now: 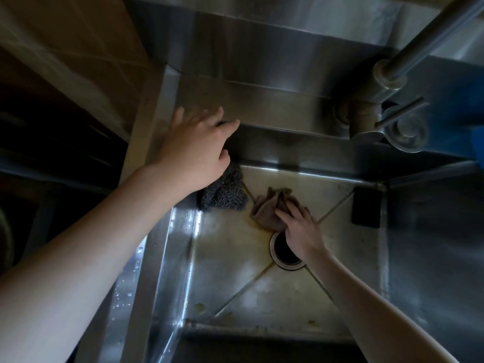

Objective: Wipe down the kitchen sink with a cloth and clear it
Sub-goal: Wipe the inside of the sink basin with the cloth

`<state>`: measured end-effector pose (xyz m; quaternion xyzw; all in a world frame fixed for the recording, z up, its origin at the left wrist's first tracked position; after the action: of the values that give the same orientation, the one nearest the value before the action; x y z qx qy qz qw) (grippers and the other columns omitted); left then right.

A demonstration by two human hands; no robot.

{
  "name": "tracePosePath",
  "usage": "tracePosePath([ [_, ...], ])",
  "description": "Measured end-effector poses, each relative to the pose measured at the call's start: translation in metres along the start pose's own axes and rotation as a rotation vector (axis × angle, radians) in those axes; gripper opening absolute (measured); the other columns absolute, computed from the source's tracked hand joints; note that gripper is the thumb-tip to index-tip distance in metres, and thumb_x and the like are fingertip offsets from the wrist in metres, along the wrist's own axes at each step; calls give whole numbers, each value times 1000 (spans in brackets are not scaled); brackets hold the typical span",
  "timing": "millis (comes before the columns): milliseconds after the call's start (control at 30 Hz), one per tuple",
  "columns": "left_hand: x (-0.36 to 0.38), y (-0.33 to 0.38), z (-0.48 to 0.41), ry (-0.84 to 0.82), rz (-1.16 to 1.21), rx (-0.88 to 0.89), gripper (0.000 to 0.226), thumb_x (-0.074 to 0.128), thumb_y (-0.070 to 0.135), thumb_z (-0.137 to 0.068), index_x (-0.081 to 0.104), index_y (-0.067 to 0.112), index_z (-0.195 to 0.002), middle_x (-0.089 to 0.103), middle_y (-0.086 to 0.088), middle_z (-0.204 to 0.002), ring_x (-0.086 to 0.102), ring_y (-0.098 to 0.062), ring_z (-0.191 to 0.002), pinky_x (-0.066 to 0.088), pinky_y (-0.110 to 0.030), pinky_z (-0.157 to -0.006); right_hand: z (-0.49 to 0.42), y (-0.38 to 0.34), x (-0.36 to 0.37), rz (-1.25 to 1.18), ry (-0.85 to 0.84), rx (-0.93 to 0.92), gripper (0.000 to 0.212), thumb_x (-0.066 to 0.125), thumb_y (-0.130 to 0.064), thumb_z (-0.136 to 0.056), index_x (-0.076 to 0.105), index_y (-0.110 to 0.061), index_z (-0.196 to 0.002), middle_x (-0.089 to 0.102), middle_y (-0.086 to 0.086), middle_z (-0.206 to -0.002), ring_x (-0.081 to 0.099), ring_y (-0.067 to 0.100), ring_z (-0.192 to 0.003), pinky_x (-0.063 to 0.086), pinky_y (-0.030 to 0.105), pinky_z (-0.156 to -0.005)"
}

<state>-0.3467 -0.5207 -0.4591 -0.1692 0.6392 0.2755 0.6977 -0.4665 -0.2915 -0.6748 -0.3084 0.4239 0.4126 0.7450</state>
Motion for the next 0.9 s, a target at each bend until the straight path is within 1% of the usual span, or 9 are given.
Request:
tracePosePath([
  [167, -1, 0, -1, -10, 8, -1, 56, 52, 29, -87, 37, 27, -141, 33, -9, -150, 35, -29, -134, 17, -51, -107, 15, 15, 10, -58, -26, 31, 60, 53, -10, -85, 41, -36, -139, 32, -3, -151, 38, 28, -128, 41, 40, -104],
  [300, 0, 1, -1, -14, 10, -4, 55, 52, 29, -87, 37, 27, -140, 33, -9, -150, 35, -29, -134, 18, -51, -107, -18, 18, -12, -222, 49, 191, 59, 45, -9, -90, 38, -37, -141, 29, -3, -154, 39, 29, -128, 40, 39, -105],
  [367, -1, 1, -1, -7, 7, -5, 55, 52, 29, -87, 37, 26, -140, 33, -9, -150, 35, -29, -134, 18, -52, -107, -38, 13, -23, -257, 30, 237, 60, 44, -13, -90, 32, -37, -144, 24, 1, -155, 39, 34, -126, 39, 40, -104],
  [467, -1, 2, -1, -2, 6, -2, 55, 52, 29, -88, 37, 26, -140, 33, -10, -150, 36, -30, -133, 19, -52, -106, -58, -10, -33, -133, -65, 200, 72, 48, -15, -88, 16, -38, -148, 26, 13, -147, 45, 40, -116, 43, 45, -94],
  [567, 1, 1, -1, -8, 1, -5, 55, 52, 28, -87, 36, 27, -141, 32, -9, -151, 35, -29, -134, 19, -53, -107, -61, -33, -34, 49, -113, 92, 75, 49, -15, -89, 9, -36, -148, 26, 19, -143, 49, 42, -110, 45, 45, -87],
  [633, 1, 1, -1, -9, -3, -5, 56, 52, 29, -87, 36, 27, -141, 32, -8, -151, 35, -29, -134, 19, -53, -107, -56, -41, -30, 145, -133, 3, 72, 48, -20, -91, 7, -36, -148, 21, 20, -145, 48, 44, -111, 45, 46, -89],
  [700, 0, 1, -1, -16, -1, -3, 55, 52, 29, -88, 36, 27, -141, 32, -9, -151, 35, -29, -134, 19, -53, -107, -47, -39, -24, 165, -152, -22, 70, 48, -22, -93, 7, -36, -148, 20, 19, -147, 46, 43, -114, 44, 47, -92],
  [833, -1, 3, -1, -16, -11, -4, 54, 51, 28, -89, 36, 26, -141, 32, -10, -151, 35, -29, -134, 19, -52, -106, -20, -21, -12, 140, -173, -13, 75, 47, -8, -89, 10, -36, -149, 21, 16, -147, 46, 41, -114, 44, 47, -94],
  [900, -1, 4, 1, -10, -14, -5, 54, 49, 26, -90, 36, 25, -141, 31, -11, -151, 35, -30, -134, 21, -50, -106, -7, -11, -7, 143, -173, -19, 75, 48, -9, -89, 12, -38, -148, 22, 13, -149, 46, 39, -116, 45, 45, -94],
])
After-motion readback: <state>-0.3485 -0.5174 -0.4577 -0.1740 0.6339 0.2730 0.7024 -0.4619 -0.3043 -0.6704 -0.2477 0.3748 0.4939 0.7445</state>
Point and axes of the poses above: each hand's wrist, its own z-axis away from the middle knuckle, its own x-axis out of the palm, y = z × x, the point moved 7 cm from there along -z, towards the middle knuckle
